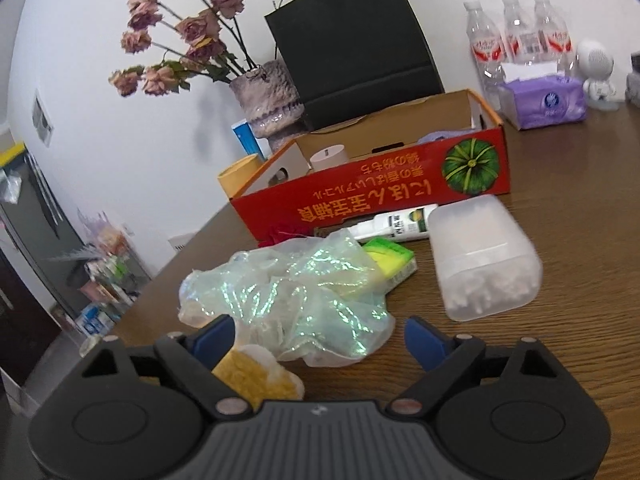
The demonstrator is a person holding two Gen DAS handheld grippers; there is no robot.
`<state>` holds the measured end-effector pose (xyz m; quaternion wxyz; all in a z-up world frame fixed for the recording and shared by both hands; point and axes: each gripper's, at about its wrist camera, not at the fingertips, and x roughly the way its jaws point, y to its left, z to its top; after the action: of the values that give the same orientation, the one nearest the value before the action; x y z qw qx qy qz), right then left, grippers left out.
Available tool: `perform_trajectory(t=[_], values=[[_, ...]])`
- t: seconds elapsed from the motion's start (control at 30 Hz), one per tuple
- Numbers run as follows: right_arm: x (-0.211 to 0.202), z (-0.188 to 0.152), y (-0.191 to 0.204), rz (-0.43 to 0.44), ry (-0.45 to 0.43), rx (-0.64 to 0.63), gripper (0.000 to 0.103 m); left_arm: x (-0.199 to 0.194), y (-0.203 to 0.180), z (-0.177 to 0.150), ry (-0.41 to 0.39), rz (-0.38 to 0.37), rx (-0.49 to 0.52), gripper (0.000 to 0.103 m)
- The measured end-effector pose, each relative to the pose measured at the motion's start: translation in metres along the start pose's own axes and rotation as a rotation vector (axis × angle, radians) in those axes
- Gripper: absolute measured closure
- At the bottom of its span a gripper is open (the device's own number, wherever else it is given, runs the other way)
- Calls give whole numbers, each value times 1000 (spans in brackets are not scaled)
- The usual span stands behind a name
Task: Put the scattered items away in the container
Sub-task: 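Close the left tool on the white-and-yellow plush toy, then close the right tool on the clear plastic bag while the left tool holds the plush toy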
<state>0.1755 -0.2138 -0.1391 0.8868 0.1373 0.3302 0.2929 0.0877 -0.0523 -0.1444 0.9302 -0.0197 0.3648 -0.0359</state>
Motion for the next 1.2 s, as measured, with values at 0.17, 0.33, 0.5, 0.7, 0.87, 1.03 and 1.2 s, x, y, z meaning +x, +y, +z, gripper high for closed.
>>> perform_trajectory(t=[0.17,0.33,0.5,0.7,0.87,1.03,1.2], values=[[15,0,-10,60,33,78,47,-1,2,0,-6,-12,2,47],[10,-4,-11,40,16,81,102,-2,3,-1,-9,-17,8,53],[1,-10,2,24,11,20,103,-5,3,-2,-6,-22,14,54],[-19,-26,29,-45,-13,-161,103,-14,8,-4,-15,-17,18,54],[-26,-32,37,-84,-31,-224,103,-20,11,-3,-30,-8,12,54],[-34,-35,46,-124,-66,-278,103,-28,16,-2,-53,4,4,54],[-42,-35,54,-141,-95,-309,103,-37,18,-2,-75,0,5,55]])
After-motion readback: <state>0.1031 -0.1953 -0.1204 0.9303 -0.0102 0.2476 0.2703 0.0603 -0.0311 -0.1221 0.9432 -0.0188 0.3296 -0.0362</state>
